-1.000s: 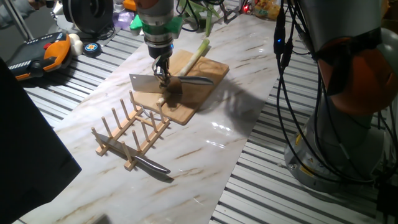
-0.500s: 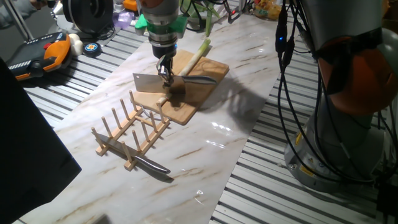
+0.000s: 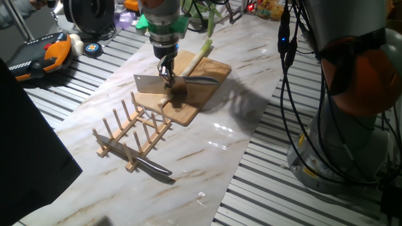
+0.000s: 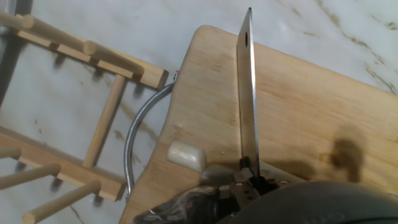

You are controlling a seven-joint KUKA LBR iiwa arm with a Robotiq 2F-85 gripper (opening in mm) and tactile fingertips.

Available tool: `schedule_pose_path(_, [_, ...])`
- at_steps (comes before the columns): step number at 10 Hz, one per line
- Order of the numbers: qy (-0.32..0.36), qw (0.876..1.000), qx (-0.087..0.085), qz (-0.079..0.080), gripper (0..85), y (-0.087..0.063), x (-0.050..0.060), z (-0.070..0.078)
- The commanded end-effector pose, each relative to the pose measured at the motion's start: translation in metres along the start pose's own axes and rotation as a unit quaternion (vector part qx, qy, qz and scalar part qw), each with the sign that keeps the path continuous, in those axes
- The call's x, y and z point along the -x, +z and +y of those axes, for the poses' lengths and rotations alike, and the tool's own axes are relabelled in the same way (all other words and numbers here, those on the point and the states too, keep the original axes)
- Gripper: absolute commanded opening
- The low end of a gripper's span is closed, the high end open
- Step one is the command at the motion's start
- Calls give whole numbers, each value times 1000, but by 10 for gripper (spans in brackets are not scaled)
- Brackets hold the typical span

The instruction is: Chop the scallions

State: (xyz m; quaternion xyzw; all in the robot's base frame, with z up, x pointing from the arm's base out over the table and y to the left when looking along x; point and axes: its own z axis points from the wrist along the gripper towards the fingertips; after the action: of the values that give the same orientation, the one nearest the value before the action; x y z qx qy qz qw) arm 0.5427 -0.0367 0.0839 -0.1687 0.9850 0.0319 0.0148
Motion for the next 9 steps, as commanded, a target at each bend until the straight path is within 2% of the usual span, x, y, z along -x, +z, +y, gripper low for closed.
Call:
schedule_pose_path(1, [0, 1000, -1, -1, 7, -4, 2, -1])
schedule_pose_path(5, [4, 1000, 3, -1, 7, -1, 5, 8])
schedule_pose_path(7, [9, 1000, 0, -1, 7, -3, 5, 13])
schedule_pose_path(9, [5, 1000, -4, -1, 7, -10, 3, 8])
